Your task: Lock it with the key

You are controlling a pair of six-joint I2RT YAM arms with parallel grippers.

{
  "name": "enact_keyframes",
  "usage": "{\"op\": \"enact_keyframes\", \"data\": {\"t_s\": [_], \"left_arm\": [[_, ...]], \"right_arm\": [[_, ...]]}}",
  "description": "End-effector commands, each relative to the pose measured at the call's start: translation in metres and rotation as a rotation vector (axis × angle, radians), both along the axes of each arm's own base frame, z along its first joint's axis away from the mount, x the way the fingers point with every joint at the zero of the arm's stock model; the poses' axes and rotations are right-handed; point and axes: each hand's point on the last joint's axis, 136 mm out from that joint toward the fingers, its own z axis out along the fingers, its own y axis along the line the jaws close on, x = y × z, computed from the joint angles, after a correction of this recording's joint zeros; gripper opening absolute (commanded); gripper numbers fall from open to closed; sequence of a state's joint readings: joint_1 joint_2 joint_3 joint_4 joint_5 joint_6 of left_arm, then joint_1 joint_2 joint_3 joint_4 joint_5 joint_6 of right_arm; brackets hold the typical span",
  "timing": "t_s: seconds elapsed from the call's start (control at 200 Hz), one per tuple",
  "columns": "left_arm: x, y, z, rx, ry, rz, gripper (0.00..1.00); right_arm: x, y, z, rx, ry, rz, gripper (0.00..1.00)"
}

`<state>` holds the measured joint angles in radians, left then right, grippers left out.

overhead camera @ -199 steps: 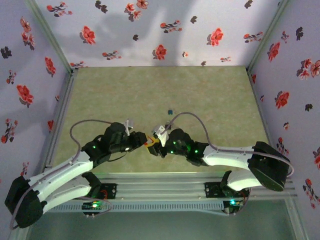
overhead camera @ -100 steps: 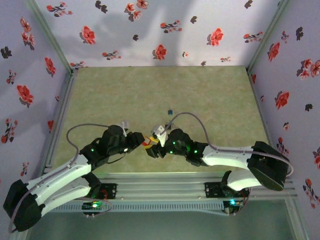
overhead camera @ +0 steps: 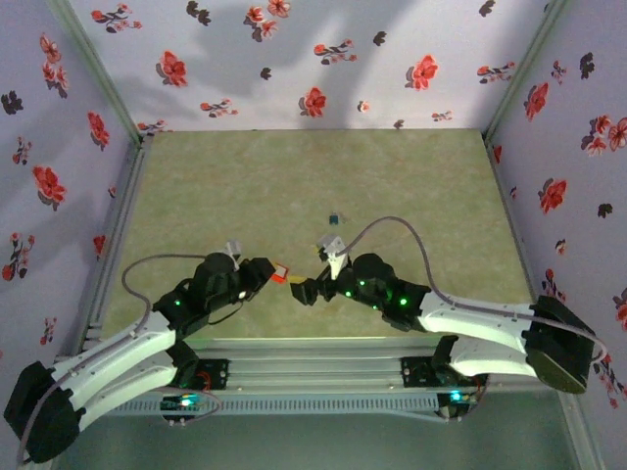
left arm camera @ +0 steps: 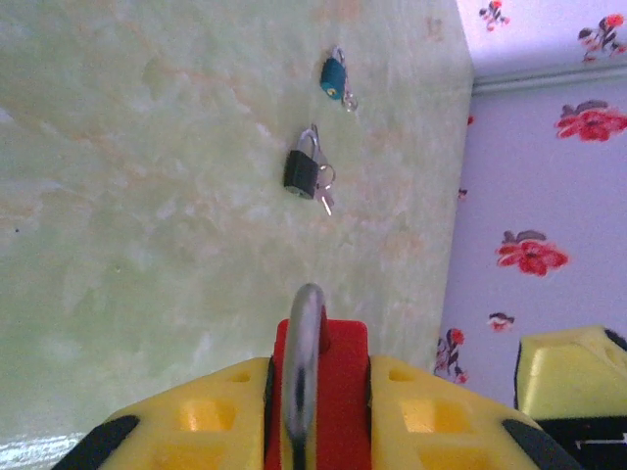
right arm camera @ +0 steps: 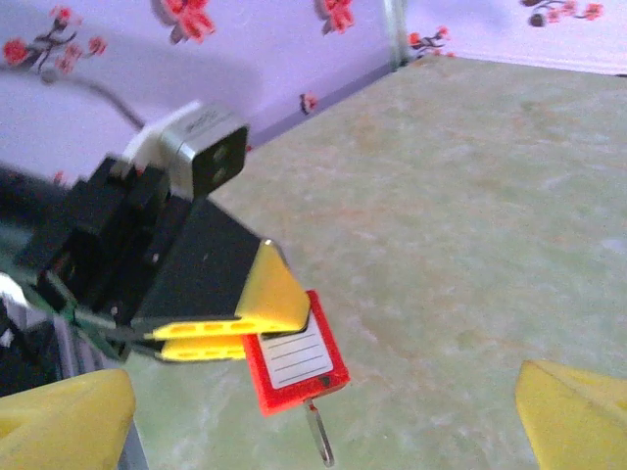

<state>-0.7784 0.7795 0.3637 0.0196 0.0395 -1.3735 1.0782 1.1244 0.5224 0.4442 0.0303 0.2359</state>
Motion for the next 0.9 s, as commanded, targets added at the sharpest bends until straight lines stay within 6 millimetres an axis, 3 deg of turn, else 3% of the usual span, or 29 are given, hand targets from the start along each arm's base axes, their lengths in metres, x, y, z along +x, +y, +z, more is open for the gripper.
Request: {"op": "enact_keyframes", "data": {"t_s": [0.0,0.065,0.085,0.13,0.285,0.42,0.52,0.69,0.895], "left_arm": [[0.015,0.004,0.016,-0.128,-0.053,0.101,0.00],[0.020,0.003,0.025,-0.163,-0.079,0.119,0.00],[0.018,0.006,0.014,-0.147,-0.069,0.123,0.00],[0.020,0.007,0.016,-0.155,-0.081,0.134,0.00],[0.028,0.010,0.025,-0.231,-0.130,0.187,0.00],[0.033,0.017,0.029,-0.305,-0.163,0.252,0.00],[0.037,0.018,0.036,-0.353,-0.192,0.280,0.00],[0.044,0.015,0.049,-0.425,-0.235,0.310,0.00],[0.050,0.004,0.055,-0.502,-0.248,0.309,0.00]], "right_arm": [[0.017,-0.017,0.011,0.069,0.111,-0.163,0.99],[0.020,-0.020,0.019,0.112,0.198,-0.217,0.99],[0.021,-0.021,0.021,0.129,0.226,-0.230,0.99],[0.023,-0.022,0.025,0.171,0.291,-0.270,0.99],[0.034,-0.037,0.022,0.321,0.534,-0.463,0.99],[0.034,-0.040,0.022,0.464,0.672,-0.520,0.99],[0.039,-0.053,0.017,0.550,0.741,-0.653,0.99],[0.040,-0.072,0.010,0.550,0.811,-0.865,0.99],[0.043,-0.057,0.006,0.592,0.850,-0.882,0.99]]}}
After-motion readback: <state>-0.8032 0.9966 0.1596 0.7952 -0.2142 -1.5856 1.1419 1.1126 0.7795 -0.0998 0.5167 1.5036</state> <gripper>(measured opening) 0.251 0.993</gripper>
